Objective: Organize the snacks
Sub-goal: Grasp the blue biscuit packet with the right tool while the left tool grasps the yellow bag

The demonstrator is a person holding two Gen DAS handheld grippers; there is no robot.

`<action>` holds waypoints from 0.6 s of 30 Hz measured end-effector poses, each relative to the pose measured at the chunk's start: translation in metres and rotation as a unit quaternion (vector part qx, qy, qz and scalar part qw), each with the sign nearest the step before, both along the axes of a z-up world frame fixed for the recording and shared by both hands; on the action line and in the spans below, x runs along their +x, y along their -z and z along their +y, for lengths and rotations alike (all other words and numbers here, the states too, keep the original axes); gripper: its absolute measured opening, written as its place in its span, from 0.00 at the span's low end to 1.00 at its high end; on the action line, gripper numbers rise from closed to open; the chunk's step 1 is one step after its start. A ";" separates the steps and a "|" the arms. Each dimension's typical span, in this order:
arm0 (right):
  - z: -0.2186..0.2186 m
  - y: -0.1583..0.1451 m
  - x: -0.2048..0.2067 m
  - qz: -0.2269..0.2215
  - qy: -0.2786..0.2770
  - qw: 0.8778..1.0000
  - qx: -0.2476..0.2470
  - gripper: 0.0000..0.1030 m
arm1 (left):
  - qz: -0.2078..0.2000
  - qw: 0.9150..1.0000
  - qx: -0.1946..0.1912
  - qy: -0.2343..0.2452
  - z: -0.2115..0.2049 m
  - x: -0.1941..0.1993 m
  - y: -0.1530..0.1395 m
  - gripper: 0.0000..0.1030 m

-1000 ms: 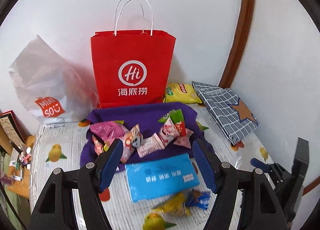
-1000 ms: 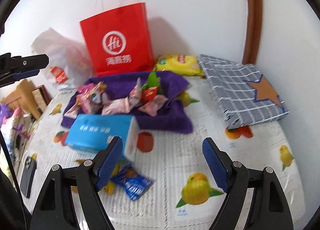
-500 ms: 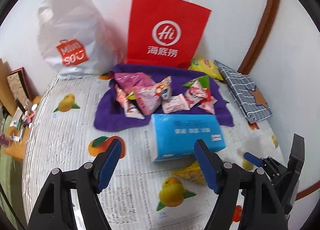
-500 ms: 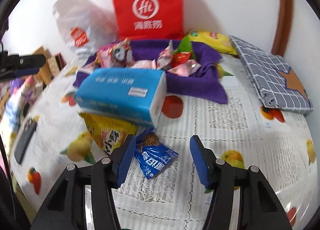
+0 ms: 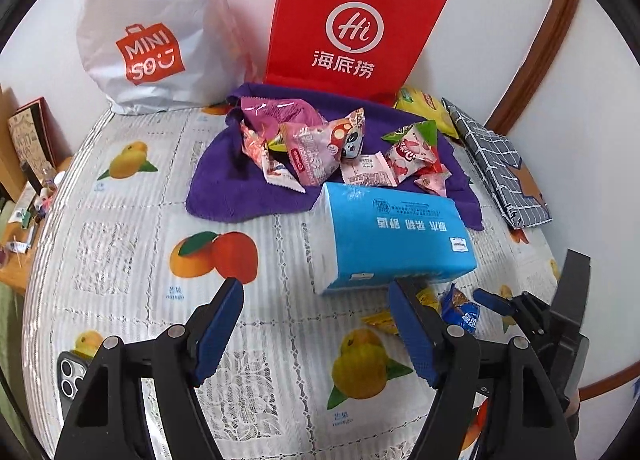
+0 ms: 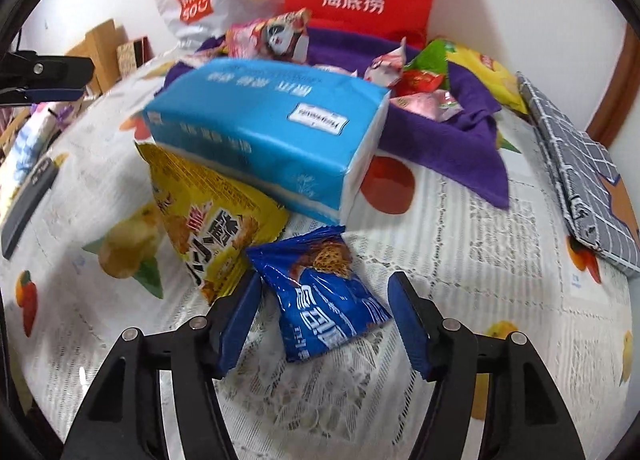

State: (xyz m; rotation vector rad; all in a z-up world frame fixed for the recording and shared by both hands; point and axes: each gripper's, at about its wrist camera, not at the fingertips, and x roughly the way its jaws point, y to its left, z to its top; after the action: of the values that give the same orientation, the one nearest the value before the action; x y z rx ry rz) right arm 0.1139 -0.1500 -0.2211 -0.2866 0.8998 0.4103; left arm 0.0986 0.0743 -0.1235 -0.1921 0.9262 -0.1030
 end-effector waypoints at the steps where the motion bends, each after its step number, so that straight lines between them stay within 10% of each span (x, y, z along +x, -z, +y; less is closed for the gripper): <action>1: 0.000 0.000 0.001 -0.002 0.001 1.000 0.007 0.64 | 0.001 1.000 -0.001 -0.001 0.000 -0.001 0.001 0.71; 6: -0.009 0.001 0.001 -0.006 0.018 0.999 0.031 0.42 | 0.000 1.000 -0.009 0.008 -0.003 -0.004 0.004 0.71; 18: -0.064 -0.002 -0.010 -0.028 0.117 0.991 0.054 0.40 | 0.000 0.997 -0.014 0.080 -0.062 -0.003 0.025 0.72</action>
State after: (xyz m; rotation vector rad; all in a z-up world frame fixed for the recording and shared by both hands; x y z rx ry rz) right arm 0.1039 -0.2136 -0.2188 -0.0909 0.8424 0.2308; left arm 0.0956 0.0125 -0.1486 -0.1433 0.9394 -0.2635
